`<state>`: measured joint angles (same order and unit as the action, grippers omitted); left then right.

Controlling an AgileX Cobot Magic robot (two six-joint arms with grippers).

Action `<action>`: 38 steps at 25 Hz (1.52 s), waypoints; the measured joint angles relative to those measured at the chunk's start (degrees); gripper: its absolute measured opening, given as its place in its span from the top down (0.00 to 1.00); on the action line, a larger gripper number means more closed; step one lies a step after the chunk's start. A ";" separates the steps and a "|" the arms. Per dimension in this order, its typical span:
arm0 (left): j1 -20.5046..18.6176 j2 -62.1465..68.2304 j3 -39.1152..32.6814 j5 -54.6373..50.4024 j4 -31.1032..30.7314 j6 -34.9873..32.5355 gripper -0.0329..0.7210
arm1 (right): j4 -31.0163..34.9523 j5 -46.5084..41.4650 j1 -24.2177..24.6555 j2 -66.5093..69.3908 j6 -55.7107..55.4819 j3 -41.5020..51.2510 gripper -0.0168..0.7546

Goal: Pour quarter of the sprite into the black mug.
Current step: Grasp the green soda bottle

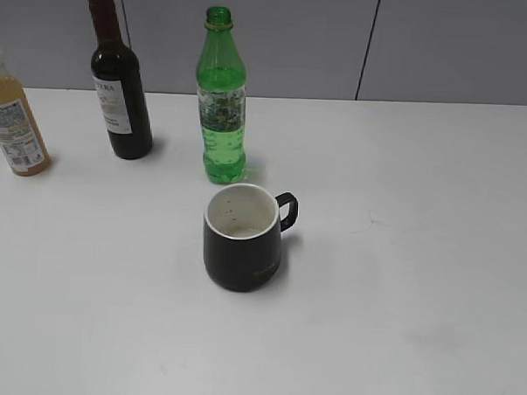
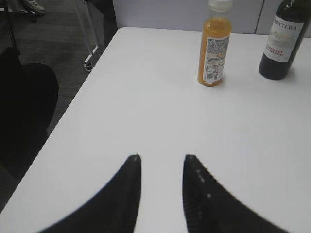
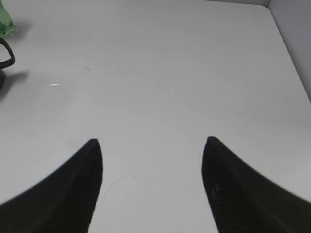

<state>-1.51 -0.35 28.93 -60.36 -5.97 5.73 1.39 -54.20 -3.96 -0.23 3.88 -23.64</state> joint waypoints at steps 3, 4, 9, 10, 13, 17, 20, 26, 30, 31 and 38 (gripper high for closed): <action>0.00 0.00 0.00 0.00 0.00 0.00 0.64 | 0.00 0.00 0.00 0.00 0.00 0.00 0.36; 0.00 0.00 0.00 0.00 0.00 0.00 0.64 | 0.00 0.00 0.00 0.00 0.00 0.00 0.36; 0.00 0.00 0.00 0.00 0.00 0.00 0.64 | 0.00 0.00 0.00 0.00 0.00 0.00 0.37; 0.00 0.00 0.00 0.00 0.00 0.00 0.64 | 0.00 0.00 0.00 0.00 0.00 0.00 0.37; 0.00 0.00 0.00 0.00 0.00 0.00 0.64 | 0.00 0.00 0.00 0.00 0.00 0.00 0.37; 0.00 0.00 0.00 0.00 0.00 0.00 0.64 | 0.00 0.00 0.00 0.00 0.00 0.00 0.37; 0.00 0.00 0.00 0.00 0.00 0.00 0.61 | 0.00 0.00 0.00 0.00 0.00 0.00 0.37; 0.00 0.00 0.00 0.00 0.00 0.00 0.16 | 0.00 0.00 0.00 0.00 0.00 0.00 0.37; 0.00 0.00 0.00 0.00 0.00 0.00 0.10 | 0.00 0.00 0.00 0.00 0.00 0.00 0.37; 0.00 0.00 0.00 0.00 0.00 0.00 0.09 | 0.00 0.00 0.00 0.00 0.00 0.00 0.37; 0.00 0.00 0.54 2.25 2.05 -2.82 0.09 | 0.00 0.00 0.00 0.00 0.00 0.00 0.37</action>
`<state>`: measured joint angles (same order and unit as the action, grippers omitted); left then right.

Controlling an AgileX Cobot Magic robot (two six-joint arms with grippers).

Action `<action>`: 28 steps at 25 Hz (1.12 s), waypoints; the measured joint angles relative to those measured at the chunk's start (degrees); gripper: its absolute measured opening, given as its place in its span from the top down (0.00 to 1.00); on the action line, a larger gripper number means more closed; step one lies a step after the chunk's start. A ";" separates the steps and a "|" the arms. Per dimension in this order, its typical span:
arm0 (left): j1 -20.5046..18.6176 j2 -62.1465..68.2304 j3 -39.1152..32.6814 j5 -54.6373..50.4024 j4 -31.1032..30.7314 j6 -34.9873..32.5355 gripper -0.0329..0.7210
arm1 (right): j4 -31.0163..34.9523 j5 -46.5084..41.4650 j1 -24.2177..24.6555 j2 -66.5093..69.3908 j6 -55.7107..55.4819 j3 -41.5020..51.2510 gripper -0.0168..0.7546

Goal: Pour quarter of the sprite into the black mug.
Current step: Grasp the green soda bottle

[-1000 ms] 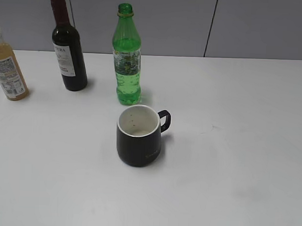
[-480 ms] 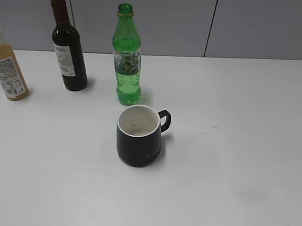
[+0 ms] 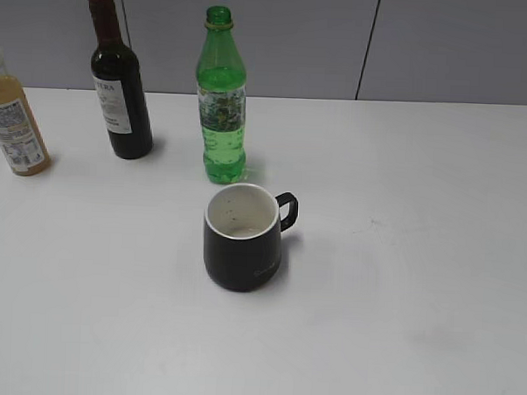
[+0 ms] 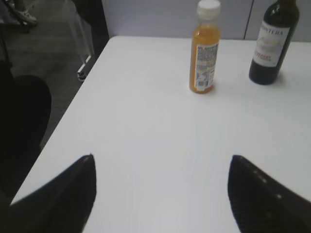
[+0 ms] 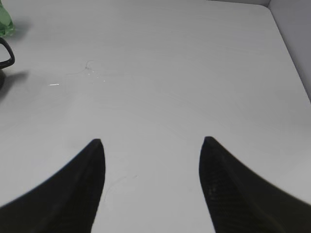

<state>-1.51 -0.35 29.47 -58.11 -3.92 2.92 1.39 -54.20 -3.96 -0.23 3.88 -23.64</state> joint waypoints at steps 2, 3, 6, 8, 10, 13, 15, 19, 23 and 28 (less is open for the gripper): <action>0.00 0.85 0.45 3.44 0.86 -0.23 0.10 | 0.00 0.00 0.00 0.00 0.00 0.00 0.37; 0.00 1.73 0.60 5.46 1.50 -0.43 0.10 | 0.00 0.00 0.00 0.00 0.00 0.00 0.37; 0.00 5.98 0.67 11.41 3.92 -1.99 0.11 | 0.00 0.00 0.00 0.00 0.00 0.00 0.37; 0.00 9.83 0.67 15.56 5.62 -4.07 0.12 | 0.00 0.00 0.00 0.00 0.00 0.00 0.37; 0.00 13.76 0.67 20.44 7.83 -6.64 0.13 | 0.00 0.00 0.00 0.00 0.00 0.00 0.37; 0.00 20.02 0.67 27.06 11.24 -11.25 0.13 | 0.00 0.00 0.00 0.00 0.00 0.00 0.37; 0.00 24.23 0.67 31.13 13.42 -13.86 0.14 | 0.00 0.00 0.00 0.00 0.00 0.00 0.37; 0.00 32.25 0.67 39.32 15.41 -16.42 0.15 | 0.00 0.00 0.00 0.00 0.00 0.00 0.37; 0.83 39.85 0.67 46.41 15.66 -16.66 0.16 | 0.00 0.00 0.00 0.00 0.00 0.00 0.37; 6.56 47.49 0.67 56.45 15.10 -16.71 0.17 | 0.00 0.00 0.00 0.00 0.00 0.00 0.37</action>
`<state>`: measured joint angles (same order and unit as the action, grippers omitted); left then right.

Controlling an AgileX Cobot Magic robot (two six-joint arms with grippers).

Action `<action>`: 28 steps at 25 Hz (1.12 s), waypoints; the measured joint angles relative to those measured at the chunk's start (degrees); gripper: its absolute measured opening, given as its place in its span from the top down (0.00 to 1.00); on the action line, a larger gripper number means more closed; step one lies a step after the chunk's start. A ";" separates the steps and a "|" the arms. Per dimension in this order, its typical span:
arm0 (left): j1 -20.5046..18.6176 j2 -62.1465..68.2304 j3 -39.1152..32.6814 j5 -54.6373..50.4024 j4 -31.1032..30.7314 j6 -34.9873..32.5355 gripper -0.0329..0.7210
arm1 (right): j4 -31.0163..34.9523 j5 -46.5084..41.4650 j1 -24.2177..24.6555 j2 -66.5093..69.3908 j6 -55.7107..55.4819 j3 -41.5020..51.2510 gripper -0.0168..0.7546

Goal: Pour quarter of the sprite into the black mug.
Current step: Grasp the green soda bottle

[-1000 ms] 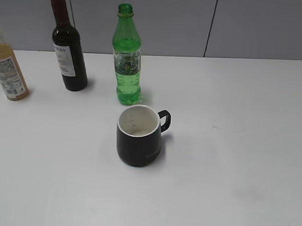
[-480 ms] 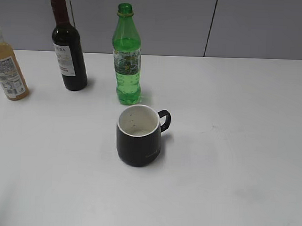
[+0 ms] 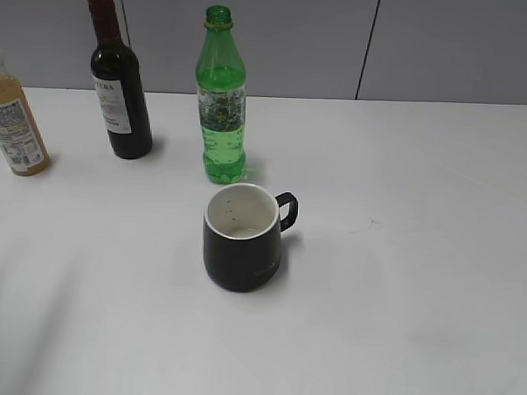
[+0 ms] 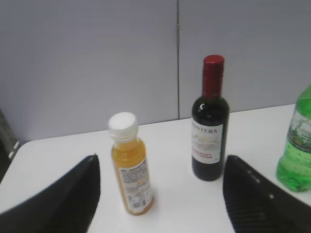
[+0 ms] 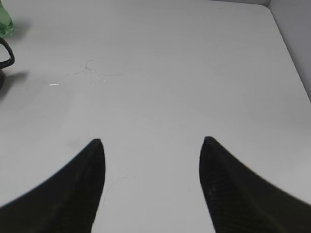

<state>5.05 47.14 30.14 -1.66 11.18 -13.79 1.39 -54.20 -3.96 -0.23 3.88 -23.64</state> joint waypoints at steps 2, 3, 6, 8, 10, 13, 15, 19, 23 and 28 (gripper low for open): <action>2.38 3.68 0.00 3.61 -0.25 0.00 0.17 | 0.00 0.00 0.00 0.00 0.00 0.00 0.37; 3.62 5.35 0.00 5.62 -0.56 0.00 0.17 | 0.00 0.00 0.00 0.00 0.00 0.00 0.37; 6.64 11.71 0.00 12.71 -2.98 0.66 0.17 | 0.00 0.00 0.00 0.00 -0.05 0.00 0.37; 7.67 15.82 0.00 19.19 -7.10 4.11 0.17 | 0.00 0.00 0.00 0.00 -0.05 0.00 0.37; 7.86 20.65 0.00 25.43 -12.95 10.14 0.17 | 0.00 0.00 0.00 0.00 -0.05 0.00 0.37; 7.86 27.63 0.00 34.44 -20.62 19.51 0.17 | 0.00 0.00 0.00 0.00 -0.05 0.00 0.37; 7.87 31.83 0.00 40.21 -24.35 21.91 0.17 | 0.00 0.00 0.00 0.00 -0.05 0.00 0.37; 7.87 38.99 0.12 49.68 -29.97 22.99 0.17 | 0.00 0.00 0.00 0.00 -0.05 0.00 0.37; 7.87 44.81 2.43 51.98 -35.23 23.12 0.17 | 0.00 0.00 0.00 0.00 -0.05 0.00 0.37; 7.87 51.64 7.69 52.44 -37.89 23.17 0.10 | 0.00 0.00 0.00 0.00 -0.05 0.00 0.37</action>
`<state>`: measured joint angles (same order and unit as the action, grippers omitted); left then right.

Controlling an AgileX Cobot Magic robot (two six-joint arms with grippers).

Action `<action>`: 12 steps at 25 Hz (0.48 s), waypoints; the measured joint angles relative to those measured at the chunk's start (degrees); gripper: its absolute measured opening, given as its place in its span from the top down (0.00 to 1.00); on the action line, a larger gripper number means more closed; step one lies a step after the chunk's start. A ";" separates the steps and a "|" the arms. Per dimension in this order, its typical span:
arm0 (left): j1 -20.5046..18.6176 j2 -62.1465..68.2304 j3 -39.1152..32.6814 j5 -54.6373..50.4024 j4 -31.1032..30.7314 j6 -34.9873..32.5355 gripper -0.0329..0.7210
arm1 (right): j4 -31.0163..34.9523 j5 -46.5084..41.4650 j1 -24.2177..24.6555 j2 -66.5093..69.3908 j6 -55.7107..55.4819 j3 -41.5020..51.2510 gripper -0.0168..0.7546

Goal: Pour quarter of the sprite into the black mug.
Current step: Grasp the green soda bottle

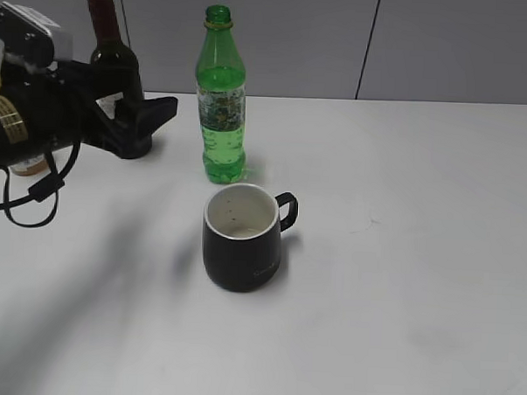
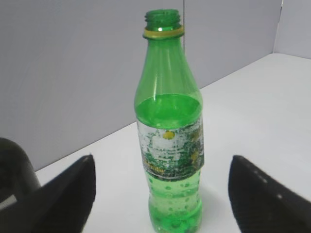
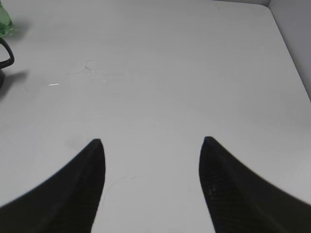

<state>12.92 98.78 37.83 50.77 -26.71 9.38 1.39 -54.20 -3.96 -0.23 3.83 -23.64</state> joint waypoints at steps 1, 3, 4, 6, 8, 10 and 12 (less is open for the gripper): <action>0.00 1.02 0.95 0.20 0.00 0.00 0.08 | 0.00 0.00 0.00 0.00 0.00 0.00 0.37; 0.05 3.36 3.00 0.35 -0.06 0.02 0.06 | 0.00 0.00 0.00 0.00 0.00 0.00 0.37; 0.12 4.25 3.75 0.66 -0.21 0.02 0.06 | 0.00 0.00 0.00 0.00 0.00 0.00 0.37; 0.19 6.40 5.35 1.59 -0.81 0.02 0.06 | 0.00 0.00 0.00 0.00 0.00 0.00 0.37; 0.44 8.02 6.45 2.28 -1.28 0.02 0.06 | 0.00 0.00 0.00 0.00 0.00 0.00 0.37; 0.58 9.46 7.57 2.62 -1.40 0.02 0.06 | 0.00 0.00 0.00 0.00 0.00 0.00 0.37; 0.58 10.94 8.85 2.87 -1.44 0.02 0.06 | 0.00 0.00 0.00 0.00 0.00 0.00 0.37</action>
<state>13.50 109.72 46.67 53.64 -28.14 9.39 1.39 -54.20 -3.96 -0.23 3.83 -23.64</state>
